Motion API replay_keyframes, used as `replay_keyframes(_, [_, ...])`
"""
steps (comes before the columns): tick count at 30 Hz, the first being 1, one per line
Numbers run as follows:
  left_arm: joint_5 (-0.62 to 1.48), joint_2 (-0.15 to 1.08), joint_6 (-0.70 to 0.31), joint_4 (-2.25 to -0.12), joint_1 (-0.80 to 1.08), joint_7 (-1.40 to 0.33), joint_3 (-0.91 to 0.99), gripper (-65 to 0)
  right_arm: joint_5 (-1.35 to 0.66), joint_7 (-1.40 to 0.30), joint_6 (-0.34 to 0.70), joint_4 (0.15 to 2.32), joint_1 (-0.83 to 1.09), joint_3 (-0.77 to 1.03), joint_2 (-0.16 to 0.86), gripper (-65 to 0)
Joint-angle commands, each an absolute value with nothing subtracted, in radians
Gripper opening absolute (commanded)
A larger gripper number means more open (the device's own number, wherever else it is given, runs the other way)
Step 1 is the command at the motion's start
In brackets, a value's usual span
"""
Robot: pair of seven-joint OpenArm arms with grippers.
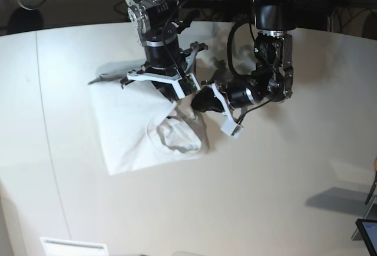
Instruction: Fold the T-shirt properly
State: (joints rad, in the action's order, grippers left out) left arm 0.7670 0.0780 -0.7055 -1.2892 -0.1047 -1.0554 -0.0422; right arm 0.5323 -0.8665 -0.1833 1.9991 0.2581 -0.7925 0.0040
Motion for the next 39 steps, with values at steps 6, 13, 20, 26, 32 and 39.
replay_keyframes(6, [0.737,0.084,-0.698,-1.299,-0.113,-1.078,-0.047,-65.0,0.582,-0.845,-0.206,2.011,0.252,-0.823,-0.088,-64.6])
replay_keyframes(13, [0.737,0.084,-0.698,-1.300,-0.113,-1.078,-0.101,-65.0,0.582,-0.845,-0.206,2.011,0.245,-0.823,-0.094,-64.6])
replay_keyframes(20, [0.737,0.067,-0.698,-1.294,-0.124,-1.078,-0.102,-65.0,0.581,-0.869,-0.208,2.011,0.213,-0.845,-0.107,-64.6])
replay_keyframes(26, [0.737,0.067,-0.698,-1.296,-0.127,-1.078,-0.102,-65.0,0.579,-0.903,-0.209,2.011,0.200,-0.901,-0.107,-64.6])
replay_keyframes(32, [0.737,0.067,-0.698,-1.296,-0.127,-1.078,-0.093,-65.0,0.579,-0.909,-0.209,2.011,0.208,-0.891,-0.102,-64.6])
replay_keyframes(39, [0.737,0.070,-0.698,-1.299,-0.127,-1.078,-0.090,-65.0,0.576,-0.897,-0.209,2.008,0.257,-0.848,-0.101,-64.1])
